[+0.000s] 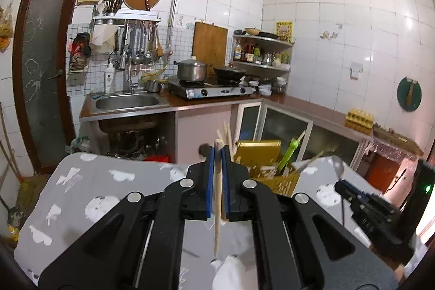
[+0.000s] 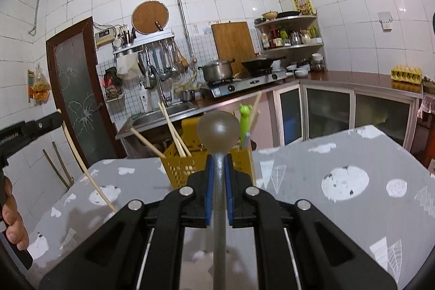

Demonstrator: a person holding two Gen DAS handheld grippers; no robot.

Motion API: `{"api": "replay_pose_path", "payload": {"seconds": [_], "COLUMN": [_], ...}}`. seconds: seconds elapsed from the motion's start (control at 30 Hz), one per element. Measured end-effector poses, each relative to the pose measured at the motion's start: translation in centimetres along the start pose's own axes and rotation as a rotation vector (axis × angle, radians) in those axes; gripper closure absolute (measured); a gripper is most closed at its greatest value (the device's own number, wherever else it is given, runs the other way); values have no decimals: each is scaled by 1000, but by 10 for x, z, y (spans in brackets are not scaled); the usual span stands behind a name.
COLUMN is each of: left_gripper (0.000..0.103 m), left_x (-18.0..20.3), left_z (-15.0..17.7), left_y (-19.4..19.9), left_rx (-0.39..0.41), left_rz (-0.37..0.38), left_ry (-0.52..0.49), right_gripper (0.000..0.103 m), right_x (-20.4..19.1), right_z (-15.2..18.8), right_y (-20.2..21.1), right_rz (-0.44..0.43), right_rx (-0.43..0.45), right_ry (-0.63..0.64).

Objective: Organize utensils
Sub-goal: 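Lift the spoon and chopstick and lower both into the yellow holder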

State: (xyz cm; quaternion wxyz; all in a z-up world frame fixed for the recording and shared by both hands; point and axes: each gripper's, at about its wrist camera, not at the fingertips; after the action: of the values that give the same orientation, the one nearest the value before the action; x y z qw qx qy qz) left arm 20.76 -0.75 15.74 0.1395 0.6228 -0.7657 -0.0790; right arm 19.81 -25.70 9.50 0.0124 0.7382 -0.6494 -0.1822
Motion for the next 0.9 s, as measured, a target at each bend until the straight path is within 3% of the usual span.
{"api": "replay_pose_path", "payload": {"seconds": [0.5,0.73,0.9], "left_gripper": [99,99,99], "left_x": [39,60,62], "left_z": [-84,-100,-95], "left_y": [-18,-54,-95], "left_rx": [121,148,123], "left_rz": [40,41,42], "left_ry": [-42,-64,-70], "right_gripper": [95,95,95], "right_x": [-14,-10,-8], "right_z": [-62,-77,-78], "right_y": [-29,-63,-93], "right_rz": [-18,-26,-28], "right_rx": [108,143,161], "right_ry": [22,-6,-12]}}
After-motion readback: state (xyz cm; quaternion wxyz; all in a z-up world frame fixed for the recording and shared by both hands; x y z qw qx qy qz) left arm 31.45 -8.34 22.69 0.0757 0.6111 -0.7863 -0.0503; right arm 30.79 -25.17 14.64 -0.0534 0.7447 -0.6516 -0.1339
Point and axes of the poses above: each gripper's, at about its wrist camera, not at the fingertips, and y roughly against the way its jaws point, x to its right, z to its underside
